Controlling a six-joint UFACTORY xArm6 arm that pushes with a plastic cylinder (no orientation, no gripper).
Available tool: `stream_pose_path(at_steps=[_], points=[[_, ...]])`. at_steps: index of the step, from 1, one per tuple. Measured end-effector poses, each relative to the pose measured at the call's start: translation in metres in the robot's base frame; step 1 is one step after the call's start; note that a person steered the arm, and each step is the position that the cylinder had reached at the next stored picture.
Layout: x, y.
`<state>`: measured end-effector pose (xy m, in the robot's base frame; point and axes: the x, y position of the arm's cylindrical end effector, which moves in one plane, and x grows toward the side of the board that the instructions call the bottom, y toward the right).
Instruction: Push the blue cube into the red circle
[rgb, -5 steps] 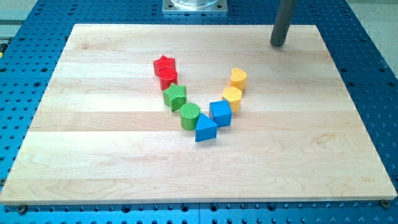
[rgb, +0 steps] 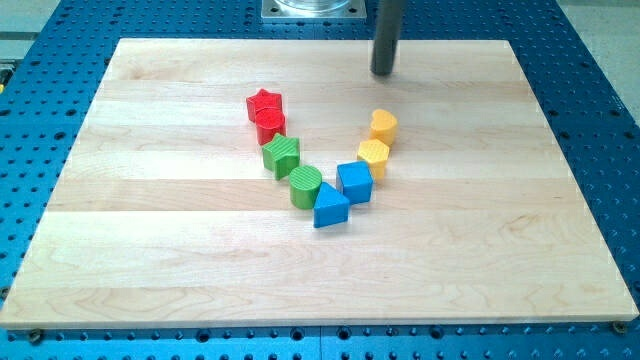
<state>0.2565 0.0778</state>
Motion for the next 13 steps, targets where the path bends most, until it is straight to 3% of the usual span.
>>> stream_pose_path(at_steps=[5,7,9,10,12,13], points=[[0.189,-0.106],[0.241,-0.143],[0.308,-0.153],[0.362,-0.12],[0.349,-0.064],[0.294,-0.006]])
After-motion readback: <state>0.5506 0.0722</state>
